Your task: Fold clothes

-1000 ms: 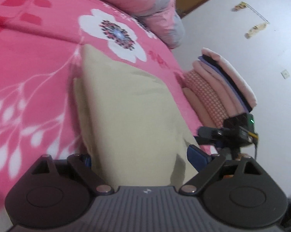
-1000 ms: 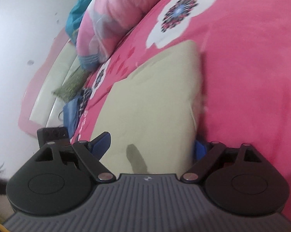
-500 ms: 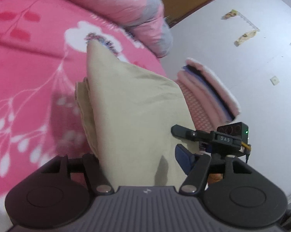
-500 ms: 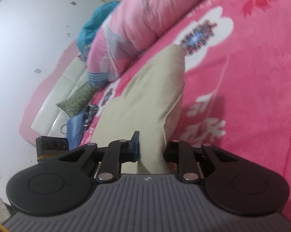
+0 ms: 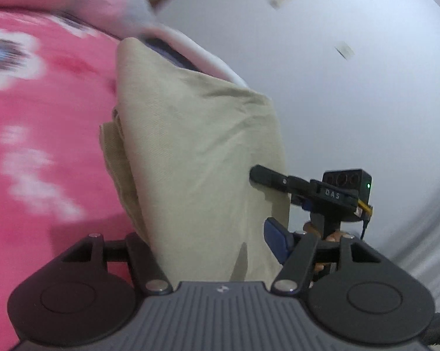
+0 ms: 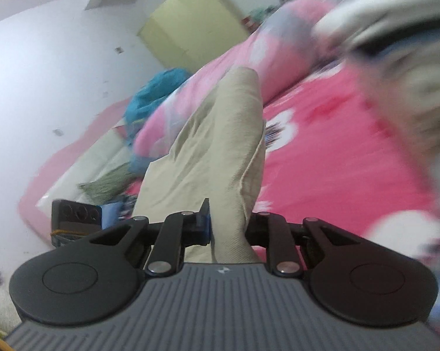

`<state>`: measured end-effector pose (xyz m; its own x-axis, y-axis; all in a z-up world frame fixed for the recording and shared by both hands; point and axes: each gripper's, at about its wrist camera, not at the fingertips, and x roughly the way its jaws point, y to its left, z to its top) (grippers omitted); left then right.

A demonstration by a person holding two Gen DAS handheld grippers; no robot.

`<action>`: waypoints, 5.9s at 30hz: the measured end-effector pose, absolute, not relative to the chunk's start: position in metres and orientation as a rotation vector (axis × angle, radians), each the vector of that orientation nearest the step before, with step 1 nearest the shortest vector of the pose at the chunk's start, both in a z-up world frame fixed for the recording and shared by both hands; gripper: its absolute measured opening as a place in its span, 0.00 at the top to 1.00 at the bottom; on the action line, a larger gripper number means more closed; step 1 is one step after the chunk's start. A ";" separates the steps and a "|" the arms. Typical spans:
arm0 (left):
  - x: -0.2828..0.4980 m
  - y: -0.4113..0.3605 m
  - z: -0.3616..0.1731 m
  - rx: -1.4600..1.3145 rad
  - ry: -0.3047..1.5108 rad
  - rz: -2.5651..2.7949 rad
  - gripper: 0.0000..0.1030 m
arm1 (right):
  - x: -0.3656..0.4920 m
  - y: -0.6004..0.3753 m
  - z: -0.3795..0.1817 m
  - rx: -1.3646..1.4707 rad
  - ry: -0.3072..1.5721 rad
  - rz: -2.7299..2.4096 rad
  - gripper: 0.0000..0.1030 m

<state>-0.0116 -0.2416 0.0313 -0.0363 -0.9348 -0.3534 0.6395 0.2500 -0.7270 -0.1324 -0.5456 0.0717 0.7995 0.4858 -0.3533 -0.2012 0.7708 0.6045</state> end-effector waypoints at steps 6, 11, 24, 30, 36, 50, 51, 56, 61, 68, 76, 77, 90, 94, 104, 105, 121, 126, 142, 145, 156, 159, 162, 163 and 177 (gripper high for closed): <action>-0.017 -0.353 0.017 -0.396 1.044 -1.448 0.36 | -0.199 -0.642 0.101 0.493 0.554 0.157 0.84; -0.008 -0.418 0.004 -0.399 1.083 -1.495 0.36 | -0.198 -0.717 0.100 0.542 0.614 0.037 0.84; 0.010 -0.529 -0.043 -0.420 1.185 -1.535 0.35 | -0.134 -0.810 0.044 0.542 0.762 0.009 0.84; 0.006 -0.522 -0.032 -0.415 1.128 -1.572 0.35 | -0.123 -0.825 0.044 0.530 0.737 0.056 0.84; 0.018 -0.519 -0.055 -0.409 1.181 -1.504 0.35 | -0.102 -0.844 0.018 0.470 0.711 0.118 0.74; 0.007 -0.416 -0.013 -0.311 0.916 -1.312 0.35 | -0.221 -0.800 0.063 0.438 0.290 -0.251 0.43; 0.001 -0.417 -0.003 -0.264 0.844 -1.326 0.35 | -0.234 -0.783 0.067 0.399 0.255 -0.272 0.47; -0.027 -0.451 0.014 -0.011 0.622 -1.377 0.34 | -0.252 -0.702 0.036 0.201 0.225 -0.284 0.62; -0.043 -0.482 -0.029 0.186 0.559 -1.330 0.33 | -0.230 -0.666 -0.055 0.007 0.282 -0.310 0.61; -0.046 -0.465 -0.004 0.179 0.464 -1.325 0.22 | -0.245 -0.679 -0.013 0.027 0.155 -0.389 0.63; -0.033 -0.465 -0.015 0.180 0.491 -1.325 0.24 | -0.228 -0.712 -0.028 0.089 0.273 -0.507 0.65; -0.033 -0.459 -0.013 0.164 0.472 -1.327 0.23 | -0.231 -0.711 -0.022 0.094 0.245 -0.512 0.64; -0.047 -0.391 0.012 0.083 0.548 -1.236 0.12 | -0.275 -0.692 0.003 0.300 0.181 -0.512 0.32; -0.070 -0.367 0.026 0.056 0.587 -1.239 0.06 | -0.298 -0.658 -0.001 0.411 0.223 -0.529 0.20; -0.134 -0.328 0.057 0.106 0.626 -1.178 0.00 | -0.326 -0.571 -0.019 0.482 0.443 -0.622 0.10; -0.141 -0.325 0.057 0.113 0.629 -1.167 0.00 | -0.329 -0.564 -0.017 0.477 0.446 -0.630 0.07; -0.226 -0.302 0.062 0.245 0.643 -1.008 0.00 | -0.369 -0.466 0.014 0.272 0.519 -0.866 0.01; -0.245 -0.304 0.065 0.246 0.632 -1.021 0.01 | -0.391 -0.458 0.020 0.247 0.471 -0.918 0.01; -0.268 -0.318 0.059 0.308 0.614 -1.003 0.00 | -0.410 -0.472 0.023 0.277 0.497 -1.012 0.01; -0.266 -0.321 0.056 0.306 0.636 -0.998 0.00 | -0.405 -0.473 0.022 0.266 0.538 -0.992 0.01; -0.259 -0.319 0.053 0.250 0.645 -0.962 0.00 | -0.400 -0.480 0.018 0.293 0.556 -0.980 0.01; -0.259 -0.316 0.057 0.210 0.617 -0.968 0.00 | -0.401 -0.482 0.018 0.292 0.558 -0.986 0.01; -0.262 -0.319 0.059 0.223 0.610 -0.982 0.00 | -0.402 -0.483 0.018 0.282 0.560 -0.996 0.01; -0.265 -0.321 0.058 0.234 0.609 -0.987 0.00 | -0.402 -0.483 0.019 0.280 0.557 -1.001 0.01; -0.273 -0.329 0.043 0.237 0.696 -0.990 0.00 | -0.408 -0.483 0.017 0.275 0.540 -1.052 0.01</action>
<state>-0.2733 -0.3291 0.0426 0.3556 -0.6851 -0.6358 0.8299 0.5443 -0.1222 -0.4076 -0.4831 0.0169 0.3823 -0.7468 -0.5442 0.8777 0.4777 -0.0389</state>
